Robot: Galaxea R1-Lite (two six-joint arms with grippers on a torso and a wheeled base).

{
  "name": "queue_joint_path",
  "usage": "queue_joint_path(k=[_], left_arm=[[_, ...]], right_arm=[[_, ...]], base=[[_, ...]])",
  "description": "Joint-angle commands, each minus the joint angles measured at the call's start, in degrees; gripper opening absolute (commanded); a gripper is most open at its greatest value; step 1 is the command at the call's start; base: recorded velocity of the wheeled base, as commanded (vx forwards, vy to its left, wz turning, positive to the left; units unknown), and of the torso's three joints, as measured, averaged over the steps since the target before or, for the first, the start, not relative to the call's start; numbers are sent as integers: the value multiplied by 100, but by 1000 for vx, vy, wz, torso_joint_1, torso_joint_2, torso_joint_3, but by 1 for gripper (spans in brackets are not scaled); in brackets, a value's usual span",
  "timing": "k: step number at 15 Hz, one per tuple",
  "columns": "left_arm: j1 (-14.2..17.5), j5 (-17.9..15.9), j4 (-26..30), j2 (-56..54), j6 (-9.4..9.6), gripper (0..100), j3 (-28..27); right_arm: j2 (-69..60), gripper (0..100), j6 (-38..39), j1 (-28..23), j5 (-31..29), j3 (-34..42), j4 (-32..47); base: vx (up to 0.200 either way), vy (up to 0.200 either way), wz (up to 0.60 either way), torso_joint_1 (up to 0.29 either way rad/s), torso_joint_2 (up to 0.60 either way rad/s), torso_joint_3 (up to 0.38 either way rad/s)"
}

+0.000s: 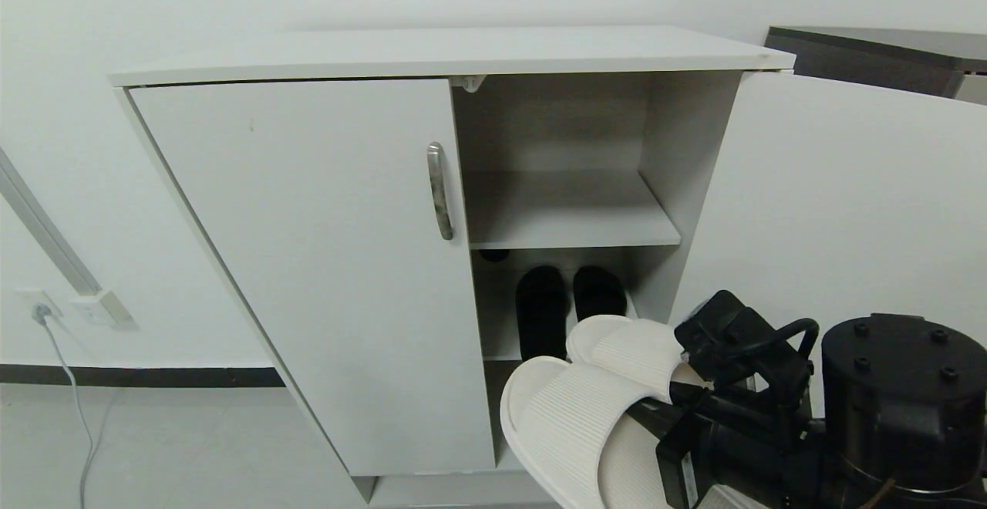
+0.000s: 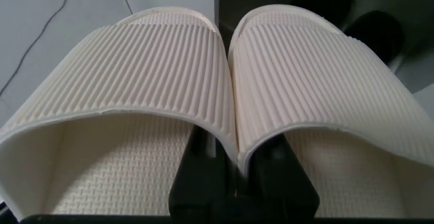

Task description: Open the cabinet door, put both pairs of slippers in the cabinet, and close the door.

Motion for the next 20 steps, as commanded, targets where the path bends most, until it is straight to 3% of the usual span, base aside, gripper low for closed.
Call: queue_joint_path(k=[1, 4, 6, 8, 10, 20], left_arm=[[1, 2, 1, -1, 5, 0, 2], [1, -7, 1, -1, 5, 0, 2], [1, -7, 1, -1, 14, 0, 2], [1, -7, 1, -1, 14, 0, 2], [1, -7, 1, -1, 14, 0, 2], [1, 2, 1, -1, 5, 0, 2]], right_arm=[[180, 0, 72, 309, -555, -269, 63], [962, 0, 1074, 749, -2488, -1605, 933], [1094, 0, 1338, 749, -2778, -2212, 1513], [1217, 0, 1742, 731, -3411, -3433, 2858], [1428, 0, 1918, 731, -3763, -4145, 3394], [1823, 0, 1751, 415, -3868, -4497, 3447]], base=[[0, 0, 0, 0, 0, 0], [0, 0, 0, 0, 0, 0], [0, 0, 0, 0, 0, 0], [0, 0, 0, 0, 0, 0], [0, 0, 0, 0, 0, 0], [0, 0, 0, 0, 0, 0]])
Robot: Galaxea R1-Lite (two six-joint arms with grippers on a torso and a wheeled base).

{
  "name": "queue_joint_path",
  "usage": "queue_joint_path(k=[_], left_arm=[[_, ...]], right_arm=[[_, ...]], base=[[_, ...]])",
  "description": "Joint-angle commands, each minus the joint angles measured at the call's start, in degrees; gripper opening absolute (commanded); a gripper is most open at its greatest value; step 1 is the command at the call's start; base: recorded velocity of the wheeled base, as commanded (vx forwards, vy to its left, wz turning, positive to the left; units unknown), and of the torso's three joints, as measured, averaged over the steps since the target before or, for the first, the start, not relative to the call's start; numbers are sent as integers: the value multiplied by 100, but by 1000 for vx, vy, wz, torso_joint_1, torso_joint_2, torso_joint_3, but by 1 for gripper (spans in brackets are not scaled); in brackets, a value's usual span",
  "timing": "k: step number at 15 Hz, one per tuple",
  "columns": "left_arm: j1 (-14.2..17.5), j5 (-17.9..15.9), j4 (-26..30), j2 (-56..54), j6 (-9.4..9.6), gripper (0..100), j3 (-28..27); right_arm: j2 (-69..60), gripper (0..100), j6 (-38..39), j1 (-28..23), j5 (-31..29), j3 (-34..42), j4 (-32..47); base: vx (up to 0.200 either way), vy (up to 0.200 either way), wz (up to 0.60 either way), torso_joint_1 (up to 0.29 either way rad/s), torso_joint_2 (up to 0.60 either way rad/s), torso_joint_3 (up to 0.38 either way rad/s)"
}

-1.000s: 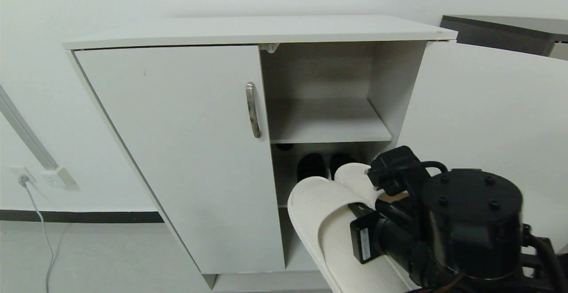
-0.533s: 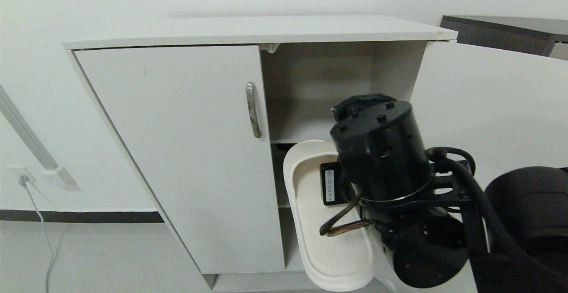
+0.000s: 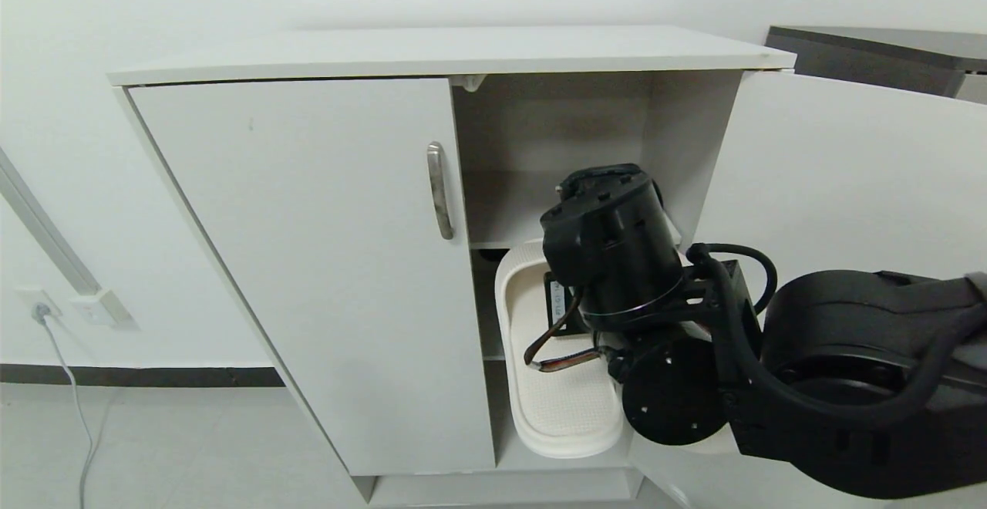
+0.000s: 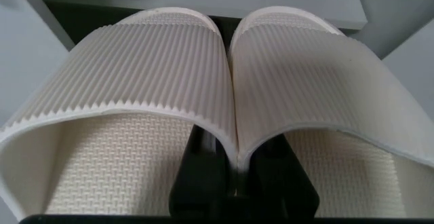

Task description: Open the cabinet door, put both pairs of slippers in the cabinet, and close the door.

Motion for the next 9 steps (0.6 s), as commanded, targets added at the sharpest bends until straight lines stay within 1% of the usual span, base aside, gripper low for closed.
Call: queue_joint_path(k=[1, 5, 9], left_arm=[[1, 2, -1, -1, -2, 0, 1], [1, -7, -1, -1, 7, 0, 1], [1, -16, -1, -1, 16, 0, 1]], right_arm=[[14, 0, -24, 0, 2, -35, -8], [-21, 0, -41, -17, -6, -18, -8], [-21, 0, -103, -17, -6, -35, -8]], base=[[0, 0, 0, 0, 0, 0], [0, 0, 0, 0, 0, 0], [200, 0, 0, 0, 0, 5]])
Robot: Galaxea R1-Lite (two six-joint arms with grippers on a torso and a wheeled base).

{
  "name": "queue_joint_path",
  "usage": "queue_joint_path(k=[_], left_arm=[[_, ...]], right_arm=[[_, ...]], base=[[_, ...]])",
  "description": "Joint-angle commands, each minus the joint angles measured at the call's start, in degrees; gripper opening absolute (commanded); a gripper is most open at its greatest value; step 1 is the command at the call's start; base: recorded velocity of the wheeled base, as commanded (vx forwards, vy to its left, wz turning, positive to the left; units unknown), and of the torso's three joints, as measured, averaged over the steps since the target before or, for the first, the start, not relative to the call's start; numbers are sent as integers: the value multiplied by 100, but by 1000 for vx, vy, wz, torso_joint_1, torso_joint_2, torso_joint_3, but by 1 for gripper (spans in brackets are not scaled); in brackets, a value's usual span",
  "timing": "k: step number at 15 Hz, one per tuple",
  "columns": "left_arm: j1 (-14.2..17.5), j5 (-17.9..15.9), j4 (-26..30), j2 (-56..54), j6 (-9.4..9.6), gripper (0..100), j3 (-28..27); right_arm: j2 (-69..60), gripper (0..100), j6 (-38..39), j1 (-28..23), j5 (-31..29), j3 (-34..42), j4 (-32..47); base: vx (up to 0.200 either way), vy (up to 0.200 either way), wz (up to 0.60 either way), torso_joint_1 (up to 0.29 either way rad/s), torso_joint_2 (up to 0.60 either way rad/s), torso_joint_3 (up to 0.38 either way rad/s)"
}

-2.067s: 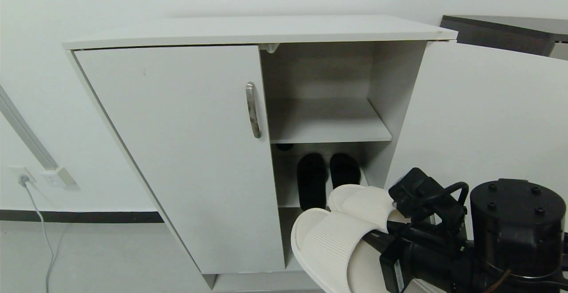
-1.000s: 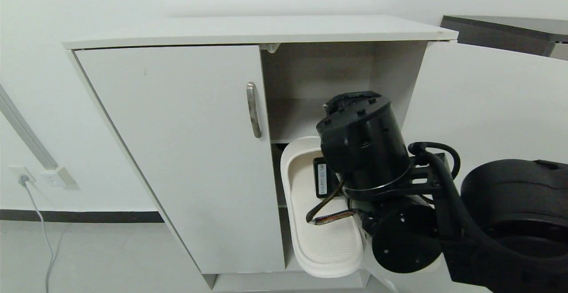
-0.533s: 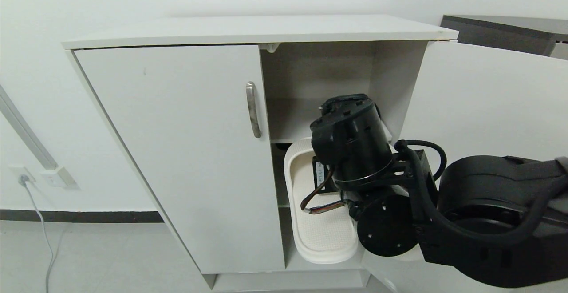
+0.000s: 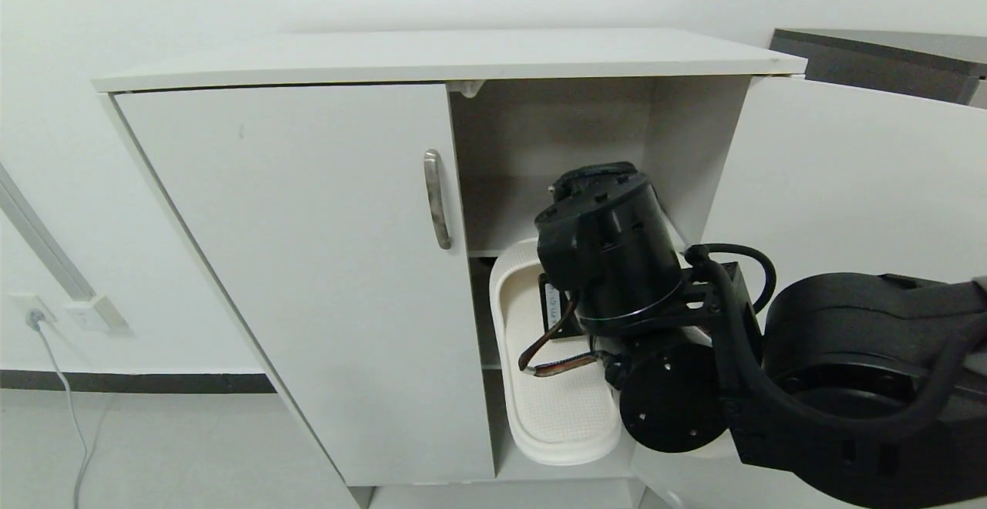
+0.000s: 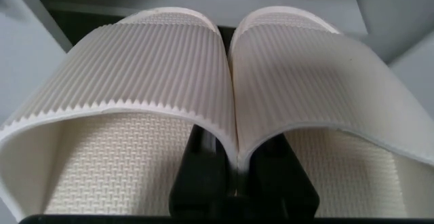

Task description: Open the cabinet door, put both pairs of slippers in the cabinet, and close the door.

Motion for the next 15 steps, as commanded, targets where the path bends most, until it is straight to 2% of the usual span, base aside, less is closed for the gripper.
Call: queue_joint_path(k=[1, 4, 7, 10, 13, 15], left_arm=[[1, 1, 1, -1, -2, 0, 2], [1, 1, 1, -1, -2, 0, 2], [1, 10, 1, -1, -10, 0, 2], [1, 10, 1, -1, -19, 0, 2], [1, 19, 1, -1, -19, 0, 2], [1, 19, 1, -1, -19, 0, 2]], right_arm=[[-18, 0, -14, -7, -3, -11, -8], [-27, 0, -32, -7, -3, -37, -8], [87, 0, -58, -182, -3, -90, -26], [456, 0, -172, -525, 6, -468, -298], [878, 0, -612, -789, 340, -635, -940], [1063, 0, -682, -903, 542, -811, -1063]], base=[[200, 0, 0, 2, 2, -2], [200, 0, 0, 4, 7, 2], [0, 0, 0, 0, 0, 0], [0, 0, 0, 0, 0, 0], [0, 0, 0, 0, 0, 0], [0, 0, 0, 0, 0, 0]])
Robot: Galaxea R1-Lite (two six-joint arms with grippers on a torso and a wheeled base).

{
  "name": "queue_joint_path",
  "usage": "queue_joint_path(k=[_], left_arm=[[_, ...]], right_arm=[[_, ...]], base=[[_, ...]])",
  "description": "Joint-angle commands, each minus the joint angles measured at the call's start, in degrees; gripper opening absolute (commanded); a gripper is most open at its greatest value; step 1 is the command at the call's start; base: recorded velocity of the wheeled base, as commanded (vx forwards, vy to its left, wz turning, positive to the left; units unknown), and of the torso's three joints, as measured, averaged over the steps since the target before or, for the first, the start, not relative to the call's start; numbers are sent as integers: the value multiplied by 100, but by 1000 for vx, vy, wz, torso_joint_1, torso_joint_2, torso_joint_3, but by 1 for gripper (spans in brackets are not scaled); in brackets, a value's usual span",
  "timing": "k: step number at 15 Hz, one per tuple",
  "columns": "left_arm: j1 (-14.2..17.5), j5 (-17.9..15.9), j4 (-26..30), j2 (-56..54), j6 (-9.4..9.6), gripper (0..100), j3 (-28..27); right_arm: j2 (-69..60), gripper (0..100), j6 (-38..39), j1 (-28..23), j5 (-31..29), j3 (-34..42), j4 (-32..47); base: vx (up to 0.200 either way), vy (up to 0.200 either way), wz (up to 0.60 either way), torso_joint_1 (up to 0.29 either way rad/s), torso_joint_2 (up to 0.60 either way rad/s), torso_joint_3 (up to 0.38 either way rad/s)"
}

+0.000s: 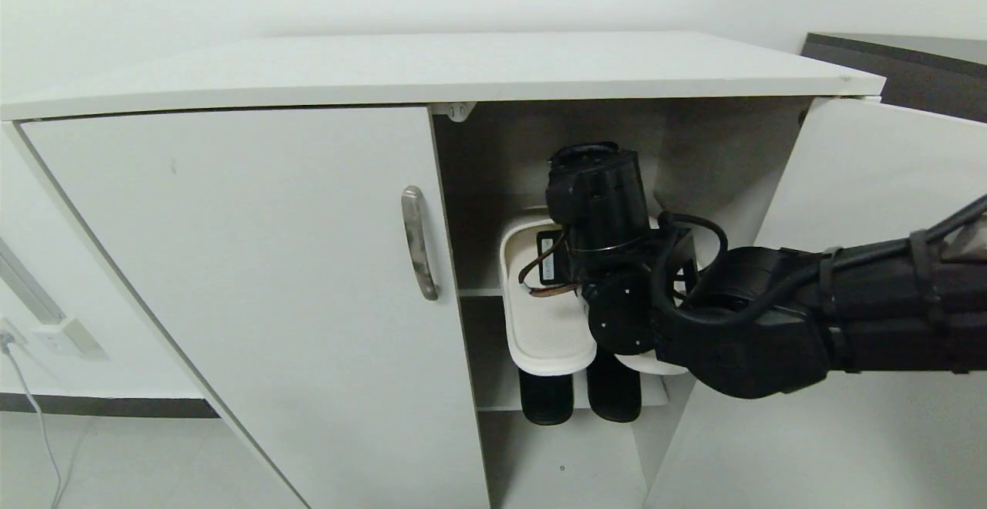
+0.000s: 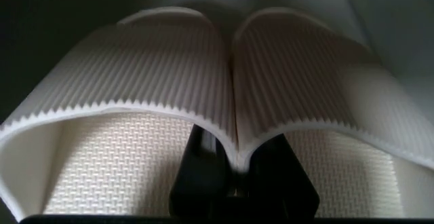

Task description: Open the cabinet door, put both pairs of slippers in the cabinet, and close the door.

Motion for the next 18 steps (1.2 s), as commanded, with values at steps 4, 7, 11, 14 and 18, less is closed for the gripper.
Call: queue_joint_path(k=[4, 7, 11, 14, 18], left_arm=[[1, 2, -1, -1, -4, 0, 1], [1, 2, -1, -1, -4, 0, 1], [1, 2, -1, -1, -4, 0, 1], [1, 11, -1, -1, -4, 0, 1], [1, 11, -1, -1, -4, 0, 1]], right_arm=[[495, 0, -76, -270, 292, -650, 121], [688, 0, -155, -402, 301, -1195, 447], [908, 0, -155, -516, 344, -1766, 860], [1040, 0, -155, -578, 344, -2012, 921], [1110, 0, -155, -595, 344, -2074, 1009]], base=[[0, 0, 0, 0, 0, 0], [0, 0, 0, 0, 0, 0], [0, 0, 0, 0, 0, 0], [0, 0, 0, 0, 0, 0], [0, 0, 0, 0, 0, 0]])
